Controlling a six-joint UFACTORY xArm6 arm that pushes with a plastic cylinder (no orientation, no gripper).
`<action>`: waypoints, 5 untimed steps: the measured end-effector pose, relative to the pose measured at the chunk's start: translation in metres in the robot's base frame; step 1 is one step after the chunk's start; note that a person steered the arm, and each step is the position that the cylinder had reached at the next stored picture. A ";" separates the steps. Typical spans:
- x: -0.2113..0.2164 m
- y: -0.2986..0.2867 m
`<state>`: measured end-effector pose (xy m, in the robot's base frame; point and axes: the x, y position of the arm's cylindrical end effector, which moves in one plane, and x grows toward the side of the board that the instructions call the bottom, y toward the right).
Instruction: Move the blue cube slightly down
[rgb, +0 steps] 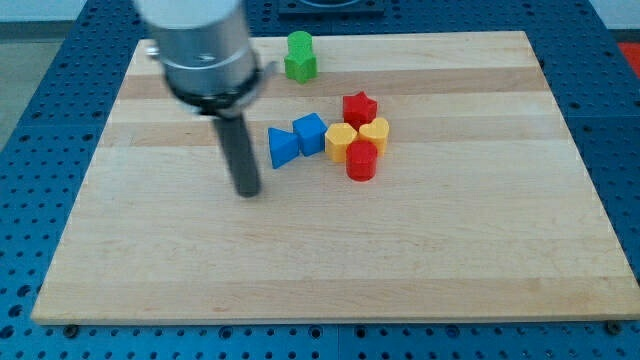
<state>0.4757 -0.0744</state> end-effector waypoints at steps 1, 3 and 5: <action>-0.017 0.051; -0.053 0.106; -0.094 0.121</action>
<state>0.3814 0.0466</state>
